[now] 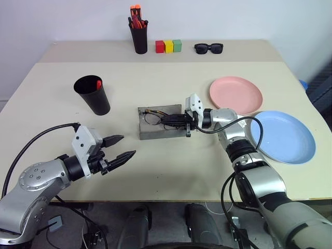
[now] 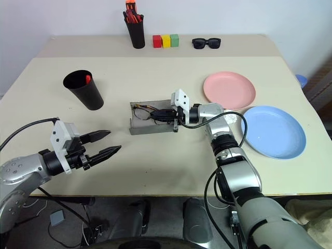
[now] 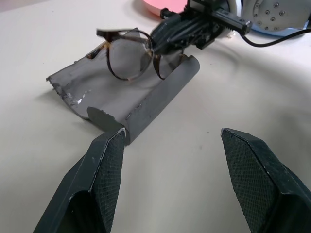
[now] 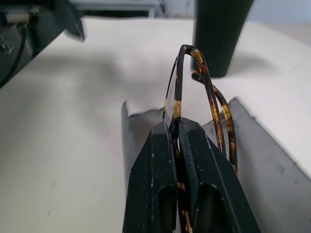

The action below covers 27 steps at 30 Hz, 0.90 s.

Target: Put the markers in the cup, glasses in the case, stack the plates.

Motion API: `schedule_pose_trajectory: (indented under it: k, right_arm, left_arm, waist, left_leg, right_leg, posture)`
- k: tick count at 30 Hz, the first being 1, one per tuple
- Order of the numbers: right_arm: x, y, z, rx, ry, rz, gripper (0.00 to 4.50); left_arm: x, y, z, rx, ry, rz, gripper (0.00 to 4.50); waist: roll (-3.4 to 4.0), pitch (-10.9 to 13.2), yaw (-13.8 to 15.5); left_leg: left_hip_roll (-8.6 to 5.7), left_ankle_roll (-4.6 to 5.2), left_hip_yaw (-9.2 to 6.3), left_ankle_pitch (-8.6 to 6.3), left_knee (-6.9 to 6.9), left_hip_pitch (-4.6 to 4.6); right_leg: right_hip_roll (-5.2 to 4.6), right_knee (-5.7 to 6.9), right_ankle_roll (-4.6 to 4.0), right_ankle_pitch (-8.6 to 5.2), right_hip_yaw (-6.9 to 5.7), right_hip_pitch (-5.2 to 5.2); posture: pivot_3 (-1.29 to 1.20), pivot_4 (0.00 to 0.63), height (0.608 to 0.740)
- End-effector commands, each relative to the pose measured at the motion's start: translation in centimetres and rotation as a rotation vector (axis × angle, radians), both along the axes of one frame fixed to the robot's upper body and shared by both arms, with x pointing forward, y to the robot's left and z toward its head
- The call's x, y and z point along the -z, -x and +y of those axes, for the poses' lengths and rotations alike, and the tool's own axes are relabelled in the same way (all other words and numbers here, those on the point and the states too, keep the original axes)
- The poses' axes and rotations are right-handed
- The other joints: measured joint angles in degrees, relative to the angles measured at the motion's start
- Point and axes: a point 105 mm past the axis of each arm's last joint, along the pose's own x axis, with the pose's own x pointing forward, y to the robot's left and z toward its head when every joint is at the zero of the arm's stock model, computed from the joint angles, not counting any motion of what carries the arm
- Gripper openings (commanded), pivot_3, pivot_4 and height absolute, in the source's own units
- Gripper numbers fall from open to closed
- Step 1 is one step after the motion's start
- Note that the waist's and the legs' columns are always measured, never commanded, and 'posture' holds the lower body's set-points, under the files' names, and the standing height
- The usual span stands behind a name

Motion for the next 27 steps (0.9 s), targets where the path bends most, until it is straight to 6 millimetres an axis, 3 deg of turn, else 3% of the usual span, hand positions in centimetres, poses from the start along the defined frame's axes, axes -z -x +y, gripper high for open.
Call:
schedule_pose_trajectory:
  k: [1,8,13,16,18,25,27]
  right_arm:
    - [-1.0,-0.1,-0.4,-0.027,0.041,-0.063,1.03]
    - [-2.0,-0.6,-0.8,0.033,-0.017,-0.097,4.47]
    - [-3.6,-0.9,-1.8,0.104,-0.105,-0.116,4.47]
    - [-5.2,-0.1,-4.4,0.19,-0.188,-0.11,4.47]
    - [-5.1,1.7,-6.7,0.239,-0.182,-0.092,4.47]
    - [-2.8,6.4,-11.4,0.434,-0.097,-0.036,4.5]
    - [-2.4,7.6,-12.8,0.509,-0.086,-0.031,4.5]
  left_arm:
    - [-1.0,0.2,0.0,-0.003,0.005,-0.044,3.23]
    - [-1.2,-0.2,0.1,-0.008,0.019,-0.052,3.23]
    - [-3.0,-1.5,0.1,-0.057,0.095,-0.109,3.23]
    - [-4.9,-4.7,0.5,-0.176,0.14,-0.145,3.23]
    - [-5.9,-6.5,0.1,-0.177,0.137,-0.165,3.23]
    - [-6.0,-11.7,-0.2,-0.198,0.054,-0.15,0.02]
    - [-6.6,-13.3,-0.7,-0.187,0.029,-0.176,0.02]
  waist:
    - [0.0,0.0,0.03]
    - [0.0,0.0,-0.05]
    - [-0.01,0.0,0.22]
    - [0.0,0.0,1.2]
    - [-0.02,-0.01,1.87]
    - [0.01,-0.01,1.04]
    - [0.0,0.0,1.1]
  left_leg:
    - [0.0,0.0,0.0,0.0,0.0,0.0]
    - [0.0,0.0,0.0,0.0,-0.02,0.0]
    - [0.0,-0.02,-0.04,0.01,-0.02,0.0]
    - [-0.03,-0.05,-0.1,0.03,0.01,0.0]
    - [-0.05,-0.06,-0.21,0.04,0.05,-0.02]
    - [-0.05,-0.03,-0.13,0.02,0.03,-0.04]
    - [-0.04,-0.03,-0.14,0.03,0.0,-0.03]
  right_leg:
    - [0.0,0.0,0.0,0.0,0.0,0.0]
    - [0.0,0.0,0.0,0.0,0.0,-0.01]
    - [0.0,0.0,0.0,0.0,0.0,0.02]
    - [0.0,-0.01,0.01,0.01,-0.03,0.06]
    - [0.0,-0.02,0.02,0.01,-0.12,0.12]
    - [0.0,-0.09,0.05,0.01,-0.08,0.09]
    - [0.01,-0.04,0.05,0.01,-0.09,0.08]
  posture:
    - [0.0,0.15,0.74]
    - [0.0,0.15,0.74]
    - [0.0,0.15,0.74]
    - [0.0,0.15,0.74]
    - [0.0,0.15,0.74]
    - [0.0,0.15,0.74]
    - [0.0,0.15,0.74]
